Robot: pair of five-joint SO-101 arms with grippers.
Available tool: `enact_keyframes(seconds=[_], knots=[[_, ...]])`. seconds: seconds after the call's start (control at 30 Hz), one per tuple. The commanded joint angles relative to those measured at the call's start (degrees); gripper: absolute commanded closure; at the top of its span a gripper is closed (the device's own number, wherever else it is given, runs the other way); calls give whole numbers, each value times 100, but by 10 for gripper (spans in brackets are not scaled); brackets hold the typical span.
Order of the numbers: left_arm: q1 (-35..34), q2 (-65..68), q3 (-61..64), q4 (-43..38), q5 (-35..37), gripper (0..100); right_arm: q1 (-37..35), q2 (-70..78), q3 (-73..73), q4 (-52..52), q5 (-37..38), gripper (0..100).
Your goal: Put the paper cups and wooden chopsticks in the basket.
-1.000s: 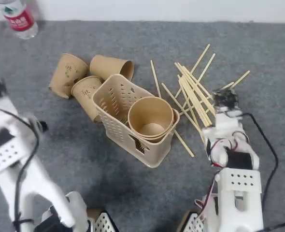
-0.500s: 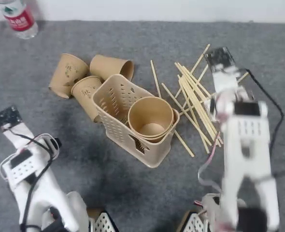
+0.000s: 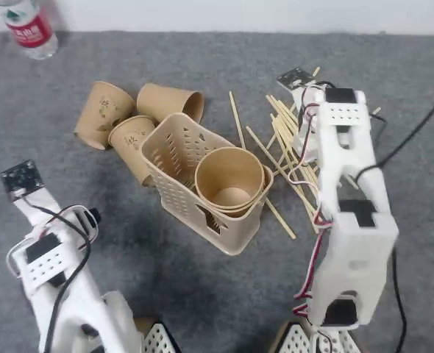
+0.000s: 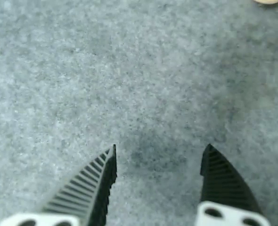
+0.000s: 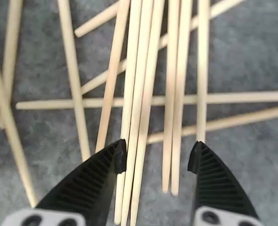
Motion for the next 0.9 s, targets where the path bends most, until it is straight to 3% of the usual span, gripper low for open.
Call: enact_keyframes(seconds=[0.0,0.63,0.87], knots=[[35,-141,-40,-114,0,724,-31,215,-642,75,70,779],[35,-141,-40,-114,0,724,22,1077,-756,-382,431,780],[35,-141,-40,-114,0,724,22,1068,-756,-400,440,946]])
